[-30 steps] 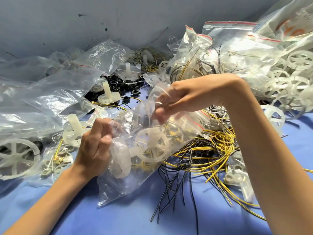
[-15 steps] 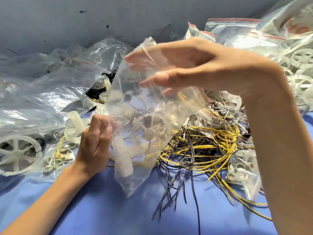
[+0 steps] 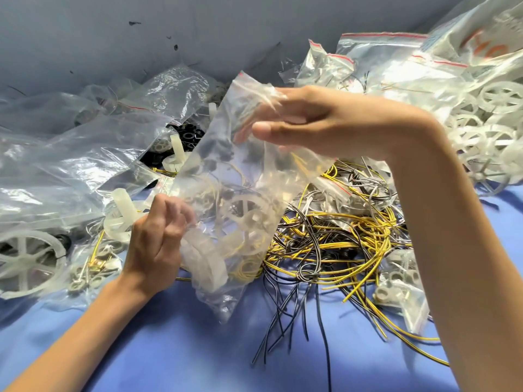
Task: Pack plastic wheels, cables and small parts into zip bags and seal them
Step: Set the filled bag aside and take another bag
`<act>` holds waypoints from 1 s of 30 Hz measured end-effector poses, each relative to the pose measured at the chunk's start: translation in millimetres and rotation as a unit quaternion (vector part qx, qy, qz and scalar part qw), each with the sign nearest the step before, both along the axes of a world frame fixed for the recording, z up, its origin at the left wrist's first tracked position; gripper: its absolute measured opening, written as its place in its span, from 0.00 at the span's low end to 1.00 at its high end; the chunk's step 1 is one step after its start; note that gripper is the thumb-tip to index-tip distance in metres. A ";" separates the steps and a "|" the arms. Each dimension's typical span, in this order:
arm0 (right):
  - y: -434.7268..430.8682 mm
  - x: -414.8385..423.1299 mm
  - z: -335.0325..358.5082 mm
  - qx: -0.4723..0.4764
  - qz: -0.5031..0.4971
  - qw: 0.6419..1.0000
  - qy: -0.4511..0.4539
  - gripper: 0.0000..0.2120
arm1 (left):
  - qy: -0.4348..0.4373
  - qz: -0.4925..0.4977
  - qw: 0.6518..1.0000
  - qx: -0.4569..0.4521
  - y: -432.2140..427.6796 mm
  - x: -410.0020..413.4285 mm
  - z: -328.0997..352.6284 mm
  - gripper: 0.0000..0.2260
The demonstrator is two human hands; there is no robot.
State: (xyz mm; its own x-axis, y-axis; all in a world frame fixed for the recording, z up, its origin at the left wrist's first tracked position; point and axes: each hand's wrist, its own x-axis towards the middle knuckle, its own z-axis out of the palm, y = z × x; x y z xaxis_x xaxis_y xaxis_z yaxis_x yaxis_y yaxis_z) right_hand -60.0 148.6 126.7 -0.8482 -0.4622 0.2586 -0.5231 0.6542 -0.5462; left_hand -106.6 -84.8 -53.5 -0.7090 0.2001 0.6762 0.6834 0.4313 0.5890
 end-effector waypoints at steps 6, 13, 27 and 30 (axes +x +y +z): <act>32.4 -29.4 -5.4 -0.033 -0.122 0.987 0.098 0.17 | -0.012 -0.006 1.000 -0.008 -0.5 1.8 1.8 0.07; 77.3 -41.7 -20.5 0.238 -0.165 0.953 -0.085 0.09 | -0.015 -0.001 1.000 -0.008 4.2 4.4 4.6 0.06; 85.1 -59.7 -43.2 0.316 -0.176 0.909 -0.208 0.26 | -0.021 -0.050 0.998 0.020 5.7 3.1 5.9 0.09; 83.4 -60.3 -45.9 0.350 -0.205 0.890 -0.210 0.28 | -0.017 -0.051 0.998 0.026 4.4 3.0 5.7 0.08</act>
State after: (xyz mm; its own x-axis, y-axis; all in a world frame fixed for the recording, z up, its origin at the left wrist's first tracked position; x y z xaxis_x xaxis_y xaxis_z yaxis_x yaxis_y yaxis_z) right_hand -120.3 232.0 80.8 -0.9363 -0.0158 -0.3508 -0.0089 0.9997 -0.0211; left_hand -103.6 -80.5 -47.8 -0.7096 0.2365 0.6638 0.7013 0.3289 0.6325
